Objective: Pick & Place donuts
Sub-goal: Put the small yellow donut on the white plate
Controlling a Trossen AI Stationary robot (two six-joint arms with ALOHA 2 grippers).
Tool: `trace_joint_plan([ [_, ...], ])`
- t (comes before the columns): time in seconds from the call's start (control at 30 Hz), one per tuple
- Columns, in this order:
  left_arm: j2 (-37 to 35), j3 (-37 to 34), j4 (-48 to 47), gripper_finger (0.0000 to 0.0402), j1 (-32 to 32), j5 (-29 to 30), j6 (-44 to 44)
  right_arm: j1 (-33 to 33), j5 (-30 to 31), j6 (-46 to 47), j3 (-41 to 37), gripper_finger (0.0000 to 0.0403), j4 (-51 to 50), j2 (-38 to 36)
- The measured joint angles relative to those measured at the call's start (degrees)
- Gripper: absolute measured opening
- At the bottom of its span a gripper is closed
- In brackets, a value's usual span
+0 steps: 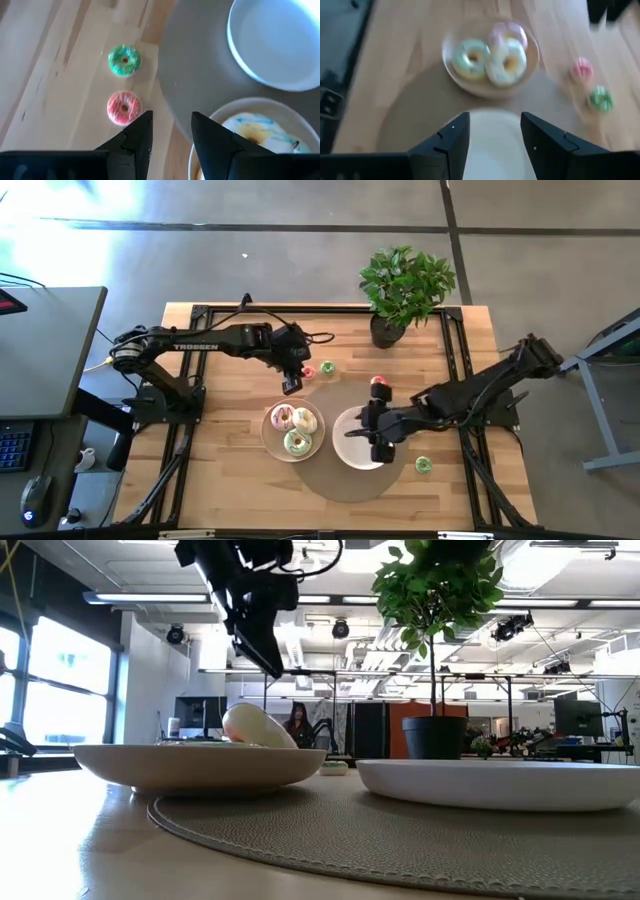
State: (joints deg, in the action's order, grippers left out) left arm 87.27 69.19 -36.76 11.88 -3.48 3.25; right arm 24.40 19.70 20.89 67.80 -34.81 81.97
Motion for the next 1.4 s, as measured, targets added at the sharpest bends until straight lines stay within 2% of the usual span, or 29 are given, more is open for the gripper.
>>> trace_joint_plan([
  [0.23, 4.2, 0.0, 5.1, 0.0133, -1.5, 0.9, 0.0, 0.4, 3.3, 15.7, -12.6, 0.0172, -0.6, -1.1],
  [0.37, 6.9, 0.0, 6.0, 0.0133, -2.0, 0.9, 0.0, -0.1, 3.4, 18.6, -17.2, 0.0174, -3.5, -2.1],
  [0.7, 7.9, 0.0, 7.5, 0.0133, -2.9, 2.9, -0.5, -2.0, -9.8, 31.0, -28.4, 0.0174, -5.5, -3.0],
  [0.87, 7.9, 0.0, 10.0, 0.0133, -2.9, 5.8, -0.5, -2.0, -11.5, 36.4, -29.2, 0.0174, -11.1, -3.0],
  [1.03, 7.9, 0.0, 11.7, 0.0133, -2.9, 8.6, -0.6, -1.5, -16.9, 41.1, -28.6, 0.0171, -13.7, -3.0],
  [1.17, 7.9, 0.0, 12.9, 0.0133, -2.9, 9.0, -0.6, -0.4, -16.2, 43.6, -28.6, 0.0164, -13.8, -2.9],
  [1.3, 7.8, 0.0, 14.4, 0.0133, -2.9, 9.0, -0.6, 0.2, -15.4, 46.7, -28.6, 0.0141, -14.6, -2.9],
  [1.4, 7.8, 0.0, 14.4, 0.0133, -2.9, 9.0, -0.6, 0.2, -15.6, 49.0, -29.2, 0.0109, -14.3, -2.9],
])
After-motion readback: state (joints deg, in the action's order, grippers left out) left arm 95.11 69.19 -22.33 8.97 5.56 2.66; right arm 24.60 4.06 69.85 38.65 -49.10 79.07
